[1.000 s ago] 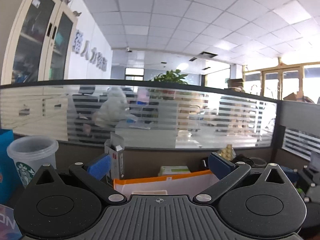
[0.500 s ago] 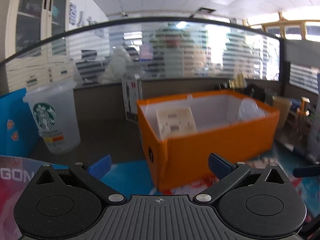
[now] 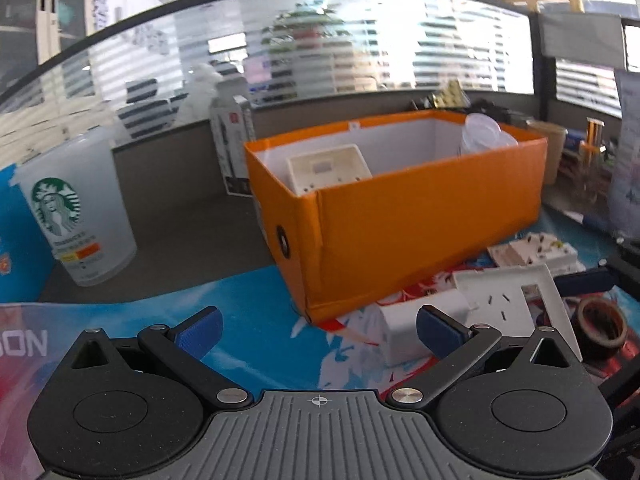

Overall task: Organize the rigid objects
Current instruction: 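Grasp the white square plate with the right gripper while the left gripper grasps the white cube charger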

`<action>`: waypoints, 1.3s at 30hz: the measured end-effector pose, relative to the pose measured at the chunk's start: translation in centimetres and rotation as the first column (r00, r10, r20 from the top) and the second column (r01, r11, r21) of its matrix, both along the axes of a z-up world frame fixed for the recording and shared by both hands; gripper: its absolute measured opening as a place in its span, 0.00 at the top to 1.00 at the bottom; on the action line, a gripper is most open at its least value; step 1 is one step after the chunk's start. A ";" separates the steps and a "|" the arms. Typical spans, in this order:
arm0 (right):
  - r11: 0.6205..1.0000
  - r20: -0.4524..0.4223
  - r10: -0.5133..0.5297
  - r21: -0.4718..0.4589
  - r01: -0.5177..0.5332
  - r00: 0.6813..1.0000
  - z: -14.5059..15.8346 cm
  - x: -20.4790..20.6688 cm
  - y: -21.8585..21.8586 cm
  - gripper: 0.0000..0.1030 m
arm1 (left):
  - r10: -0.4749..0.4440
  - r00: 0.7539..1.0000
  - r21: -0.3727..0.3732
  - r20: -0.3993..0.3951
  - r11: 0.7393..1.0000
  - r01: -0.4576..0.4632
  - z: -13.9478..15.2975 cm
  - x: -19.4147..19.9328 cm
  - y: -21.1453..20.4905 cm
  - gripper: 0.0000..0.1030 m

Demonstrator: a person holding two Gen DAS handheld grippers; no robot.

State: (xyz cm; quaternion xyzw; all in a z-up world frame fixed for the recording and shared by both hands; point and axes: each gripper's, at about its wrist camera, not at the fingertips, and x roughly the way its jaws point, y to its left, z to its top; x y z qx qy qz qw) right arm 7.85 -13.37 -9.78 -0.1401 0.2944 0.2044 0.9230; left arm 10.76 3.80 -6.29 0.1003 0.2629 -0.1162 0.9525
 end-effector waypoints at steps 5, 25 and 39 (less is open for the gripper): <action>0.998 -0.022 0.031 0.053 -0.030 0.999 0.2 -0.4 -0.3 0.60 | -0.008 1.000 0.031 -0.001 0.999 0.008 -0.3 0.7 -0.7 0.00; 0.870 -0.255 0.485 0.051 -0.490 0.836 0.4 10.4 0.7 0.00 | 0.115 0.993 0.042 0.021 0.992 -0.116 1.2 -1.1 1.6 0.00; 0.938 -0.152 0.346 0.039 -0.344 0.926 0.3 1.8 0.1 0.11 | -0.025 0.996 0.006 0.087 1.000 0.025 0.7 -0.6 -1.7 0.00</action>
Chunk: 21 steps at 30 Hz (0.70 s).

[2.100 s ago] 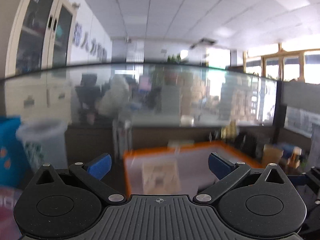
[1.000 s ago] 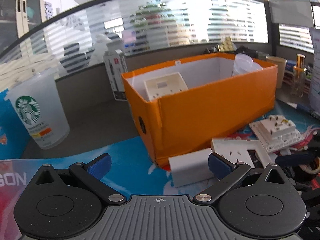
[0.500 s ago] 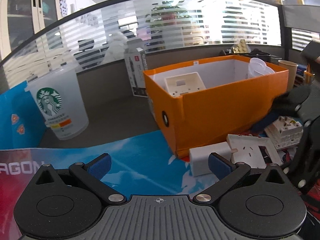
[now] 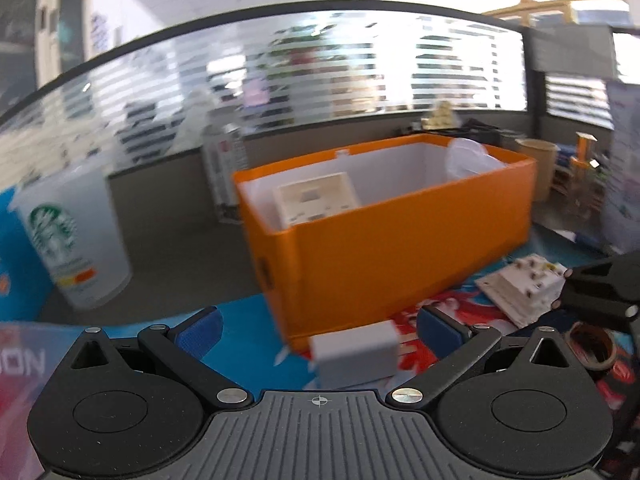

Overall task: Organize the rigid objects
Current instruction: 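Grasp the white square plate with the right gripper while the left gripper grasps the white cube charger, then lift and carry the plate with the right gripper while the left gripper carries the cube toward the box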

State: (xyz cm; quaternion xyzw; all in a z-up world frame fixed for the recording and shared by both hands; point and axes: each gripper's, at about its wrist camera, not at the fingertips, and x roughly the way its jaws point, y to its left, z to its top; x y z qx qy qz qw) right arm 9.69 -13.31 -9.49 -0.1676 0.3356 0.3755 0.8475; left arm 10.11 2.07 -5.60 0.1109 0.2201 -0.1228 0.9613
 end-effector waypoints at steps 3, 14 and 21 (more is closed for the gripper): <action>0.999 -0.017 -0.024 0.031 0.025 1.000 -0.1 -0.3 -1.0 0.11 | -0.064 0.998 0.036 0.020 0.997 0.063 -0.8 0.3 -1.2 0.00; 0.997 0.009 -0.044 0.061 0.043 0.999 -0.5 -0.8 -1.7 0.10 | 0.012 0.973 -0.141 -0.230 0.989 -0.046 -3.1 3.9 1.2 0.49; 0.995 0.018 -0.075 0.061 0.074 0.997 -0.4 -1.5 -1.8 0.11 | 0.004 0.969 -0.167 -0.249 0.985 -0.047 -2.6 2.3 1.2 0.49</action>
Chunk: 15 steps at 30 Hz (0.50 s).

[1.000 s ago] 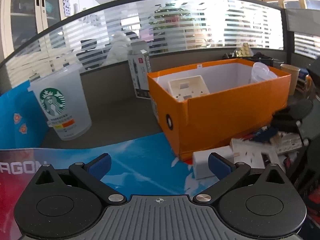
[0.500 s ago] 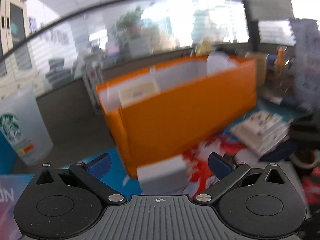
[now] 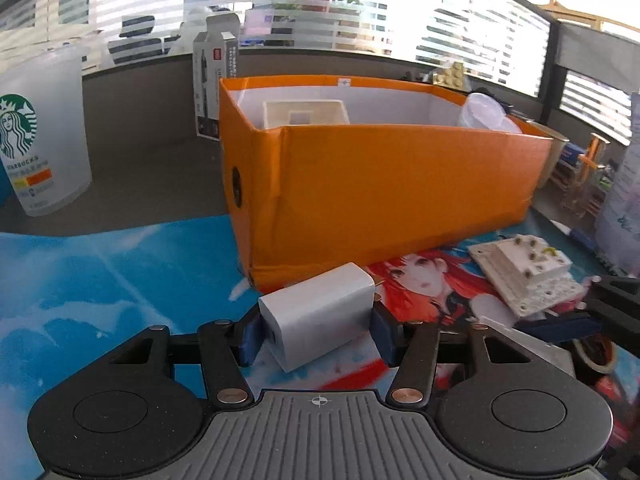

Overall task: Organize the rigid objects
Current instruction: 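Lift and carry the plate with the right gripper while the left gripper carries the cube toward the box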

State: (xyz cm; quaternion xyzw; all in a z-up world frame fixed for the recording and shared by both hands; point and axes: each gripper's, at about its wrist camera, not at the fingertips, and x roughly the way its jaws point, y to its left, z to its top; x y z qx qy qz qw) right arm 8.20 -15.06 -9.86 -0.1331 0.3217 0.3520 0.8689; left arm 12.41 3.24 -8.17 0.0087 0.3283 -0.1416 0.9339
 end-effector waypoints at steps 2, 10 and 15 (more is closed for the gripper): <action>1.000 0.005 -0.009 -0.004 0.009 1.000 0.0 -0.2 0.1 0.11 | -0.005 1.000 0.005 0.009 1.000 0.005 0.3 -1.0 -0.2 0.49; 1.000 0.048 -0.030 -0.003 0.030 0.998 0.8 -3.4 -0.4 0.11 | -0.011 0.998 0.004 0.061 1.000 0.010 2.0 -4.4 0.0 0.49; 0.999 0.069 -0.048 0.015 0.048 0.996 1.7 -5.9 -1.1 0.11 | -0.024 0.995 -0.005 0.099 1.000 0.025 3.2 -6.4 -0.1 0.49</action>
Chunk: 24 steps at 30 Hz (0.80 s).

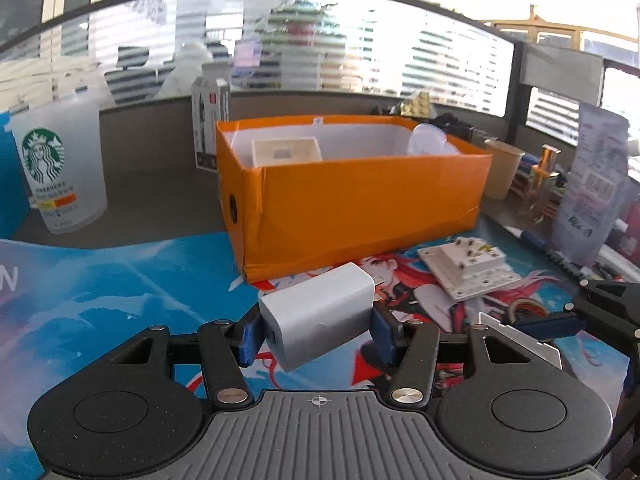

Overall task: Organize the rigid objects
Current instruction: 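Lift and carry the plate with the right gripper while the left gripper carries the cube toward the box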

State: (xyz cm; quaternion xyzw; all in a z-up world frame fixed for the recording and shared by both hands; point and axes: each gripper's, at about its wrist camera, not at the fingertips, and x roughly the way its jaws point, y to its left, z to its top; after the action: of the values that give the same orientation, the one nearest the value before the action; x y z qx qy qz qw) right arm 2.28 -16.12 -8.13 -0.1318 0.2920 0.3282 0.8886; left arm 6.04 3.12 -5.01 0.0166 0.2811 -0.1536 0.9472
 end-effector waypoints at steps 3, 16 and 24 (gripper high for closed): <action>1.000 0.011 -0.020 0.010 0.020 1.000 0.5 -1.3 -0.6 0.11 | -0.015 1.000 0.002 0.020 1.000 0.015 0.6 -1.0 -0.3 0.49; 0.995 0.087 -0.091 0.045 0.087 0.992 2.6 -3.5 -2.6 0.11 | -0.027 0.995 0.014 0.097 1.000 0.026 2.7 -3.6 -1.0 0.49; 0.993 0.151 -0.104 0.065 0.095 0.983 4.8 -3.9 -3.4 0.11 | -0.030 0.987 0.021 0.155 0.999 0.027 4.8 -4.4 -1.2 0.49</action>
State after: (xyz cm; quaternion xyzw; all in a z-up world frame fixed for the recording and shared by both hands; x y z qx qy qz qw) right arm -1.59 -19.47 -3.34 -0.1163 0.2192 0.2804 0.9273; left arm 1.60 1.95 -0.22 0.0413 0.2074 -0.1628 0.9637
